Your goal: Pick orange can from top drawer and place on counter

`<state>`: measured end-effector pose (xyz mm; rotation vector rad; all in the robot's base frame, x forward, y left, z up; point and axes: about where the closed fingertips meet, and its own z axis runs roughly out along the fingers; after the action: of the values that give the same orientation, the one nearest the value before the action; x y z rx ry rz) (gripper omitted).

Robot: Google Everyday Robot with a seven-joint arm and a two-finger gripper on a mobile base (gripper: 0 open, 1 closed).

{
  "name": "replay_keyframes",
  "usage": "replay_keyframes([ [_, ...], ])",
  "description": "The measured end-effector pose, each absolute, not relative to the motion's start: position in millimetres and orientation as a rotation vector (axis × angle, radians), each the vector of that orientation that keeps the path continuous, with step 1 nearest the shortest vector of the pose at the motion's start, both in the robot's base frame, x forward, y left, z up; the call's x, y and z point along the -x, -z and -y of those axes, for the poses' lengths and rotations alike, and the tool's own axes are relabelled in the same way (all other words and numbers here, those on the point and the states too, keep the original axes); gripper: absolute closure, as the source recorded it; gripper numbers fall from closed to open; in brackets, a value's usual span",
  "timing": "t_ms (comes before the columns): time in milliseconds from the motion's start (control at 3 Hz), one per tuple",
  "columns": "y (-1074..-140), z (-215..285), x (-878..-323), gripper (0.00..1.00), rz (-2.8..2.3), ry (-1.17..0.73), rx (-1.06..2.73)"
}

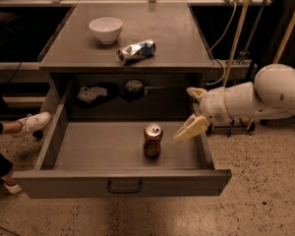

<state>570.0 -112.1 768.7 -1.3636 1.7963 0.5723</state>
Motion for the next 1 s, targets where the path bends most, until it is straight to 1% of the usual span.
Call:
replay_keyframes([
  [333, -736, 105, -576, 0.00, -1.795, -0.584, 1.322],
  [667, -716, 102, -581, 0.00, -1.779, -0.540, 1.274],
  [1000, -715, 102, -581, 0.00, -1.779, -0.540, 1.274],
])
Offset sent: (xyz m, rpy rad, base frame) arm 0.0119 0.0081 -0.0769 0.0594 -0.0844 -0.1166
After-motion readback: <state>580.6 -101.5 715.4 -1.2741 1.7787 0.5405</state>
